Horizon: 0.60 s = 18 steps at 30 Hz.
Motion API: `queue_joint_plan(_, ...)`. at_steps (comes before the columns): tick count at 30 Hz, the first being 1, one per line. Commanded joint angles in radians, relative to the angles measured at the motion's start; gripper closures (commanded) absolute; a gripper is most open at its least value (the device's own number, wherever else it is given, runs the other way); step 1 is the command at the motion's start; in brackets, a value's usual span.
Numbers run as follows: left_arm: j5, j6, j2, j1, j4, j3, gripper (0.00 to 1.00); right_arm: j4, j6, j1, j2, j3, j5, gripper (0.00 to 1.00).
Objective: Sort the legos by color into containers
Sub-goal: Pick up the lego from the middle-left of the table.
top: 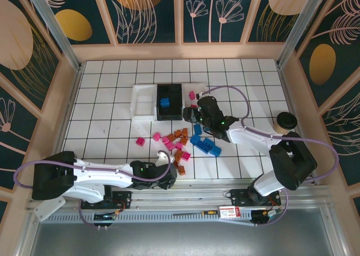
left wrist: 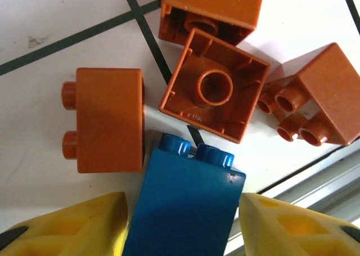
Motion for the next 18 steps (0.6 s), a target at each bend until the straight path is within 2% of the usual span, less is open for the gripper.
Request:
queue_joint_plan(1, -0.036, 0.003, -0.001, -0.007, -0.011, 0.016, 0.50, 0.022, 0.013, -0.015, -0.038, -0.032, 0.019, 0.38)
queue_joint_plan(7, -0.018, -0.016, -0.040, -0.006, -0.037, 0.009, 0.68, 0.026, 0.016, -0.029, -0.052, -0.045, 0.018, 0.38)
queue_joint_plan(10, -0.027, -0.041, -0.151, -0.007, -0.092, -0.007, 0.70, 0.026, 0.018, -0.039, -0.066, -0.061, 0.021, 0.38)
queue_joint_plan(13, -0.085, -0.062, -0.297, -0.004, -0.156, -0.005, 0.67, 0.037, 0.028, -0.051, -0.093, -0.091, 0.022, 0.38)
queue_joint_plan(15, -0.106, -0.025, -0.377, 0.041, -0.161, 0.014, 0.65, 0.047, 0.039, -0.057, -0.118, -0.121, 0.024, 0.38)
queue_joint_plan(18, -0.074, 0.089, -0.396, 0.188, -0.116, 0.071, 0.64, 0.047, 0.061, -0.064, -0.156, -0.162, 0.038, 0.38)
